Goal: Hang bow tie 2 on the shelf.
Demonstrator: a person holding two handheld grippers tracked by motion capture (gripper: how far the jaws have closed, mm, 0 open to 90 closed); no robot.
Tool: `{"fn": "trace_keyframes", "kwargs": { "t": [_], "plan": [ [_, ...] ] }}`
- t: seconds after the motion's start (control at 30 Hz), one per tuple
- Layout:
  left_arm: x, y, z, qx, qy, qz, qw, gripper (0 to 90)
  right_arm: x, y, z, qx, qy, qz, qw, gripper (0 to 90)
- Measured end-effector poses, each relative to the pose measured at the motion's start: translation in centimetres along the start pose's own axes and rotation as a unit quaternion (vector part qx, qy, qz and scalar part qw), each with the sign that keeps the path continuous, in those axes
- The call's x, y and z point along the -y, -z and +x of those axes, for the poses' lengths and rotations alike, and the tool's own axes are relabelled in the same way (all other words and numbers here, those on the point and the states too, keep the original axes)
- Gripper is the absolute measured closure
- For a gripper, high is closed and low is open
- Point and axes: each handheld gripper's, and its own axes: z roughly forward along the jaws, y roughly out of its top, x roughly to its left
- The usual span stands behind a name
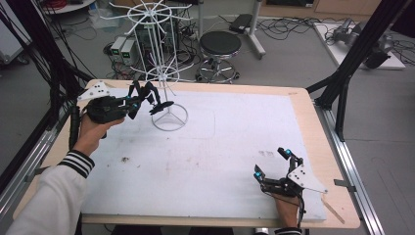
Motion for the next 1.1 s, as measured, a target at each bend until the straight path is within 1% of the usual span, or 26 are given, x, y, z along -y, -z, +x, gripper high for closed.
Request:
{"fn": "trace_keyframes", "kwargs": {
  "t": [0.07, 0.17, 0.2, 0.27, 0.3, 0.33, 0.37, 0.4, 0.43, 0.47, 0.5, 0.53, 0.6, 0.63, 0.67, 0.73, 0.8, 0.87, 0.9, 1.0, 1.03, 1.1],
  "plan": [
    [0.3, -0.1, 0.0, 0.003, 0.002, -0.001, 1.0000, 76.7, 0.0, 0.0, 0.0, 0.000, 0.000, 0.000, 1.0000, 1.1],
    [0.4, -0.1, 0.0, 0.004, -0.003, 0.000, 1.0000, 76.5, 0.0, 0.0, 0.0, 0.001, -0.003, 0.002, 1.0000, 1.1],
    [0.4, -0.1, -0.1, -0.001, -0.003, 0.001, 1.0000, 76.1, 0.0, 0.0, 0.0, 0.001, -0.003, 0.002, 1.0000, 1.1],
    [0.4, 0.0, -0.2, 0.009, -0.009, 0.001, 0.9999, 73.8, 0.0, 0.0, 0.0, 0.001, -0.002, 0.003, 1.0000, 1.1],
    [0.5, 0.0, -0.3, 0.006, -0.010, 0.006, 0.9999, 69.4, 0.0, 0.0, 0.0, 0.001, -0.001, 0.003, 1.0000, 1.1],
    [0.5, 0.0, -0.3, 0.001, -0.005, 0.008, 1.0000, 57.6, 0.0, 0.0, 0.0, 0.001, -0.002, 0.003, 1.0000, 1.1],
    [0.6, 0.0, -0.2, 0.003, 0.004, 0.012, 0.9999, 43.6, 0.0, 0.0, 0.0, 0.001, -0.003, 0.003, 1.0000, 1.1],
    [0.8, 0.1, -0.2, -0.001, 0.011, 0.013, 0.9999, 33.7, 0.0, 0.0, 0.0, 0.001, -0.002, 0.002, 1.0000, 1.1],
    [0.9, 0.3, -0.3, -0.006, 0.011, 0.006, 0.9999, 27.1, 0.0, 0.0, 0.0, 0.000, -0.001, 0.002, 1.0000, 1.1],
    [1.2, 0.6, -0.4, -0.004, 0.005, -0.007, 1.0000, 21.7, 0.0, 0.0, 0.0, 0.000, 0.003, 0.001, 1.0000, 1.1],
    [1.4, 0.9, -0.4, -0.002, 0.006, -0.017, 0.9998, 18.2, 0.0, 0.0, 0.0, 0.001, 0.005, -0.001, 1.0000, 1.1],
    [1.6, 1.2, -0.5, -0.002, 0.005, -0.022, 0.9997, 17.4, 0.0, 0.0, 0.1, 0.000, 0.000, 0.002, 1.0000, 1.1],
    [2.0, 1.8, -0.7, -0.007, -0.001, -0.024, 0.9997, 15.9, 0.0, -0.1, 0.0, 0.000, 0.005, -0.001, 1.0000, 1.1],
    [2.1, 2.1, -0.8, -0.007, 0.000, -0.027, 0.9996, 14.8, 0.0, 0.0, 0.0, 0.000, 0.003, 0.000, 1.0000, 1.1],
    [2.3, 2.5, -0.9, -0.007, -0.002, -0.035, 0.9994, 14.6, 0.0, 0.0, 0.0, 0.000, 0.002, 0.000, 1.0000, 1.1],
    [2.7, 3.2, -1.1, -0.017, -0.007, -0.047, 0.9987, 14.6, 0.0, -0.1, 0.0, -0.001, 0.005, -0.001, 1.0000, 1.1],
    [3.2, 3.9, -1.3, -0.028, -0.007, -0.056, 0.9980, 14.6, 0.0, 0.0, 0.0, 0.000, 0.002, 0.001, 1.0000, 1.1],
    [3.8, 4.6, -1.5, -0.036, -0.003, -0.064, 0.9973, 14.6, 0.0, 0.0, 0.0, 0.000, -0.002, 0.003, 1.0000, 1.1],
    [4.2, 4.9, -1.7, -0.039, -0.002, -0.069, 0.9969, 14.6, 0.0, 0.0, 0.0, 0.000, -0.002, 0.003, 1.0000, 1.1],
    [5.7, 5.6, -2.5, -0.054, -0.009, -0.076, 0.9956, 14.6, 0.0, 0.0, 0.0, -0.001, 0.001, 0.002, 1.0000, 1.1],
    [6.4, 5.7, -2.9, -0.057, -0.007, -0.077, 0.9954, 14.6, 0.0, -0.1, 0.0, 0.000, 0.002, 0.002, 1.0000, 1.1],
    [7.9, 6.0, -3.6, -0.061, -0.001, -0.088, 0.9943, 14.6, 0.0, -0.1, 0.1, 0.001, 0.003, 0.003, 1.0000, 1.1]
  ]
}}
